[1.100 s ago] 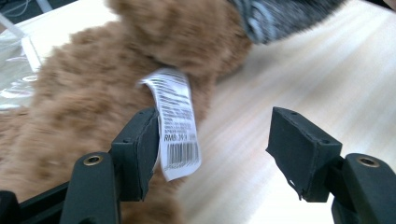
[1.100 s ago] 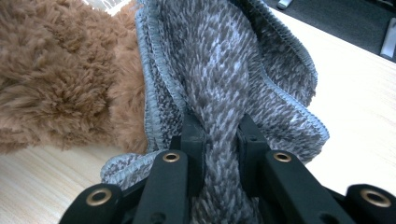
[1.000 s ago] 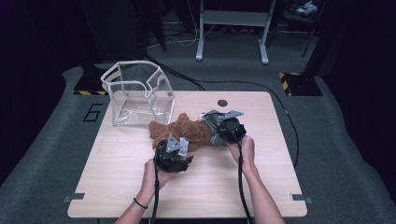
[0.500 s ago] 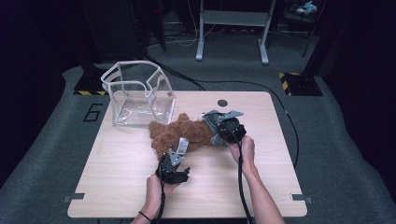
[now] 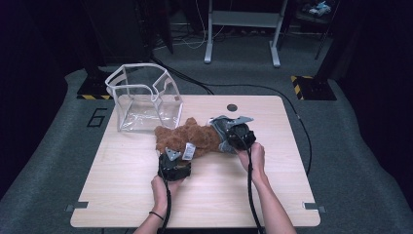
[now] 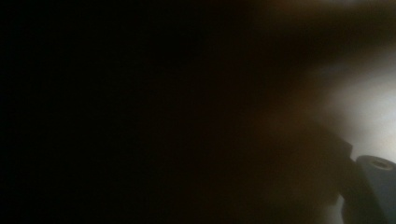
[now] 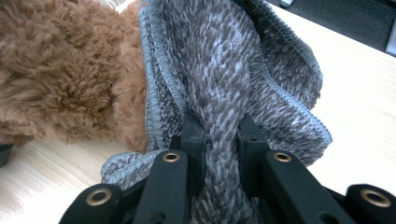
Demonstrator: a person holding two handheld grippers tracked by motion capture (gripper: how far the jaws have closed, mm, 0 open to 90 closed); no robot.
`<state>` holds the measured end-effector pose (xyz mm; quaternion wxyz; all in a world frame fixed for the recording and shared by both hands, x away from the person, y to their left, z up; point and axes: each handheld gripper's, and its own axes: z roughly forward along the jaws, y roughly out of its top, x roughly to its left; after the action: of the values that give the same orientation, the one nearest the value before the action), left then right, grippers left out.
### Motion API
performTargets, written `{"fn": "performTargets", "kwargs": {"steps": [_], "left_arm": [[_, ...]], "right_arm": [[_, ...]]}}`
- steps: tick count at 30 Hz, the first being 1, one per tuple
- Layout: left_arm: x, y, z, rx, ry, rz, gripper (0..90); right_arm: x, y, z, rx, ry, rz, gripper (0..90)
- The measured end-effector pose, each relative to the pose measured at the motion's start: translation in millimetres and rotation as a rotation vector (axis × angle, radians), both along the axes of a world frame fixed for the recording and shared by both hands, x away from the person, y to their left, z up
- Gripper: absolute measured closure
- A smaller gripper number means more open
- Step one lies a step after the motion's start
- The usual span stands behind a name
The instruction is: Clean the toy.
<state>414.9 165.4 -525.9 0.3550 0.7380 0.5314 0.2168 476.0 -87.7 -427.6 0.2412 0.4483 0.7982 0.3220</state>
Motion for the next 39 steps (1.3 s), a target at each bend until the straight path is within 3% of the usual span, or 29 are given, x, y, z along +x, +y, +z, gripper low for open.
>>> {"fn": "performTargets", "kwargs": {"steps": [3,7,13,17,26,28,34,39], "left_arm": [[3.5,-2.7,-1.2,0.015,-0.017,0.021,34.5],[5.9,-1.6,-1.5,0.024,-0.031,0.051,48.3],[6.6,0.3,-1.1,0.018,-0.032,0.035,70.2],[8.3,5.6,-0.8,-0.002,-0.029,-0.002,82.5],[13.6,16.9,12.4,-0.150,0.038,-0.079,85.8],[13.6,17.4,19.4,-0.219,0.058,-0.101,86.1],[14.6,17.2,52.4,-0.284,0.020,-0.178,86.4],[16.6,11.1,78.9,-0.279,-0.038,-0.238,86.6]], "right_arm": [[-0.2,0.3,-0.2,-0.002,-0.004,0.005,77.3],[-0.7,0.3,0.0,-0.003,-0.010,0.011,77.3],[-2.3,0.1,0.1,0.004,-0.010,0.007,77.3],[-4.3,0.5,0.7,0.009,-0.016,0.008,77.3],[-15.2,-7.1,5.7,0.027,-0.047,0.015,77.3],[-18.8,-10.8,8.1,0.033,-0.059,0.013,77.3],[-29.4,-24.9,17.3,0.047,-0.100,-0.006,77.3],[-32.1,-38.5,20.6,0.055,-0.115,-0.023,77.3]]}}
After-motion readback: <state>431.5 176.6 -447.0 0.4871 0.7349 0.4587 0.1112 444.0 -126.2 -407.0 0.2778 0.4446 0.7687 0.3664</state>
